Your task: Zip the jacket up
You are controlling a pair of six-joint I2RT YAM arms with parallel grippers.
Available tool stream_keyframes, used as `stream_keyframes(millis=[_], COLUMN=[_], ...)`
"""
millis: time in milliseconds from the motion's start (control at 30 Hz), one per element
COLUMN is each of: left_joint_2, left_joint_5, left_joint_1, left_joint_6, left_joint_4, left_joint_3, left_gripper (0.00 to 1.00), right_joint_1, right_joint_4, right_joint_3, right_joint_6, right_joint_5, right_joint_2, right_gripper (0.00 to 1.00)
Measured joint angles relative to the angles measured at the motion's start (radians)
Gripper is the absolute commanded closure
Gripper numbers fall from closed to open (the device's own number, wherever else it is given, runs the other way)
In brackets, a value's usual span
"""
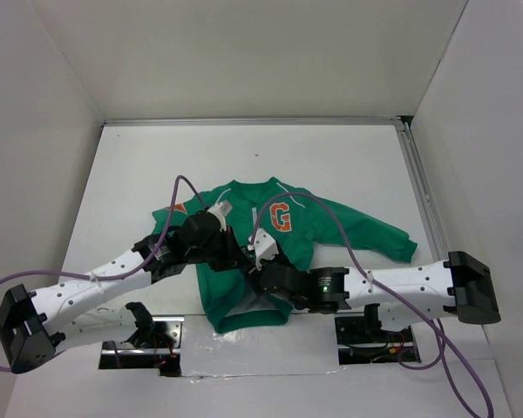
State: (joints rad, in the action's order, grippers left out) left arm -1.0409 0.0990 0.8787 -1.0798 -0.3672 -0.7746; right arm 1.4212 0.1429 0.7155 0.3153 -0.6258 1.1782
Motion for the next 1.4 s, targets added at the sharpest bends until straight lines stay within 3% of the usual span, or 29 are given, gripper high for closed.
stream_keyframes(millis=[167, 233, 367, 633, 667, 733, 1067, 1400], left_joint_2=[-0.003, -0.003, -0.002, -0.001, -0.001, -0.001, -0.03, -0.033], left_joint_5=[0.006, 0.008, 0.011, 0.006, 0.005, 0.002, -0.044, 0.014], left_joint_1=[-0.002, -0.003, -0.006, -0.008, -0.007, -0.007, -0.007, -0.007], left_joint_6=[0.002, 0.004, 0.007, 0.008, 0.008, 0.008, 0.096, 0.222], left_joint_4=[0.0, 0.001, 0.016, 0.031, 0.031, 0.032, -0.022, 0.015], left_joint_3=[0.0, 0.0, 0.0, 0.0, 0.0, 0.0, 0.0, 0.0], left_gripper=[1.0, 1.0, 1.0, 1.0, 1.0, 1.0, 1.0, 1.0], right_joint_1=[0.003, 0.003, 0.009, 0.013, 0.013, 0.013, 0.011, 0.011], right_joint_4=[-0.009, -0.01, -0.024, -0.024, -0.022, -0.016, 0.062, 0.047], right_joint_3=[0.01, 0.014, 0.022, 0.026, 0.027, 0.03, 0.031, 0.024], right_joint_6=[-0.003, -0.003, 0.0, 0.009, 0.009, 0.01, -0.035, -0.093], right_joint_5=[-0.023, -0.035, -0.049, -0.052, -0.052, -0.048, -0.013, 0.024], right_joint_2=[0.026, 0.033, 0.051, 0.052, 0.052, 0.052, 0.011, -0.021], right_gripper=[0.32, 0.37, 0.69, 0.81, 0.92, 0.99, 1.0, 1.0])
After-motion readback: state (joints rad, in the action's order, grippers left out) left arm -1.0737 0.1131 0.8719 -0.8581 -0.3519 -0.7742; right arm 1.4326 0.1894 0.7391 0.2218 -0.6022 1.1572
